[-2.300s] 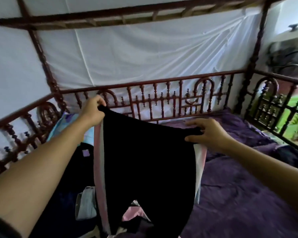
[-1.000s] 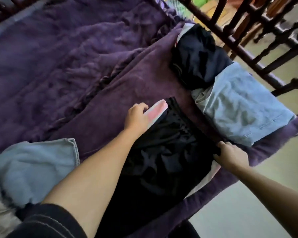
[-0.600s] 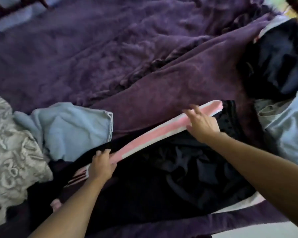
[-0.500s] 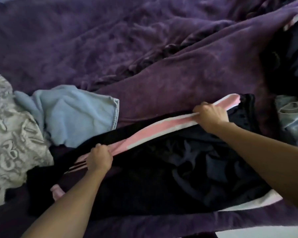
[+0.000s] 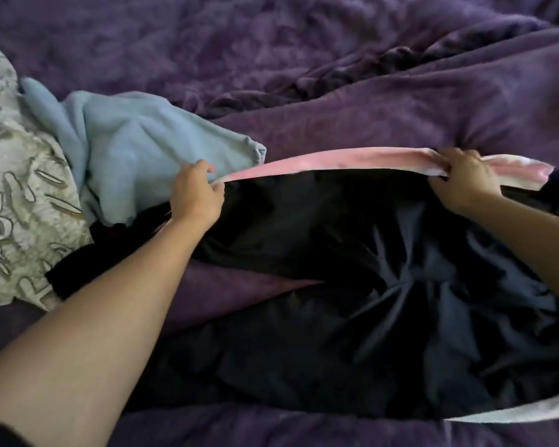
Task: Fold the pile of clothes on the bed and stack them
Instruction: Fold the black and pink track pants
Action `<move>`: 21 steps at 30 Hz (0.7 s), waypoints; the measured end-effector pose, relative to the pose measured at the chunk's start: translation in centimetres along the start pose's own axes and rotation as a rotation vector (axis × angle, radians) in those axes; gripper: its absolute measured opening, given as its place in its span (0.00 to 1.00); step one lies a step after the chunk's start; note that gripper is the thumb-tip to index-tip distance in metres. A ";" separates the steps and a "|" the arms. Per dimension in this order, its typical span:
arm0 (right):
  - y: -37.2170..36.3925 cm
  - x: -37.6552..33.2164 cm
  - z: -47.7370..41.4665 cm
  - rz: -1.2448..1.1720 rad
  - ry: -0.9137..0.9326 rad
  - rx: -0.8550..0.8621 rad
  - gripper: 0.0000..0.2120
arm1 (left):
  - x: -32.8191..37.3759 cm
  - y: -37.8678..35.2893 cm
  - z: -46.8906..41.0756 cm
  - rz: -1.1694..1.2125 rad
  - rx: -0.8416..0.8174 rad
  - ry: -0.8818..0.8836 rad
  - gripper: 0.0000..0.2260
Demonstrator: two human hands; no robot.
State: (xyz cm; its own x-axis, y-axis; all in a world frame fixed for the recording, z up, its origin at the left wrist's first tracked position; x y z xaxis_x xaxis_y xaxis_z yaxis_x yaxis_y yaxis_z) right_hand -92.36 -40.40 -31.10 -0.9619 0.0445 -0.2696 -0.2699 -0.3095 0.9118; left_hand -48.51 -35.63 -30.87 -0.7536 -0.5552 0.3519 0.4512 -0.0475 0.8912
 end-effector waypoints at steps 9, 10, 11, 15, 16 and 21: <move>-1.0 -16.5 7.2 0.017 0.259 0.041 0.22 | -16.5 7.8 7.9 -0.337 0.077 -0.052 0.30; -2.1 -20.2 7.7 0.000 0.329 0.012 0.19 | -18.9 8.2 8.5 -0.403 0.037 -0.029 0.30; -3.5 -23.8 8.0 -0.015 0.387 -0.023 0.18 | -21.0 8.6 8.9 -0.459 -0.005 -0.019 0.30; -9.7 -35.0 7.1 0.034 0.471 -0.159 0.25 | -25.8 10.2 7.5 -0.412 -0.093 -0.057 0.17; -10.8 -36.7 6.8 0.071 0.464 -0.184 0.22 | -25.9 10.5 6.9 -0.324 -0.126 -0.088 0.15; -9.8 -39.3 6.0 -0.041 0.276 -0.056 0.09 | -25.0 16.7 1.9 0.451 -0.212 0.027 0.13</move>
State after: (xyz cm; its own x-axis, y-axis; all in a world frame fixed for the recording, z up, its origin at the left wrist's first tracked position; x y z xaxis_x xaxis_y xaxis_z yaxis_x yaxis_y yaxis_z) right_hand -52.19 -33.45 -27.58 -0.9004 -0.1997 -0.3866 -0.2978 -0.3651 0.8820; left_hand -23.03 -20.92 -24.24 -0.4498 -0.5808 0.6786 0.8186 0.0358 0.5732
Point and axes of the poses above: each hand's wrist, its own z-axis away from the middle knuckle, its own y-axis out of the back of the hand, x = y × z, the point moved 6 cm from there along -z, towards the middle knuckle, and after that the axes turned 9 degrees about y, right-handed, at the moved point
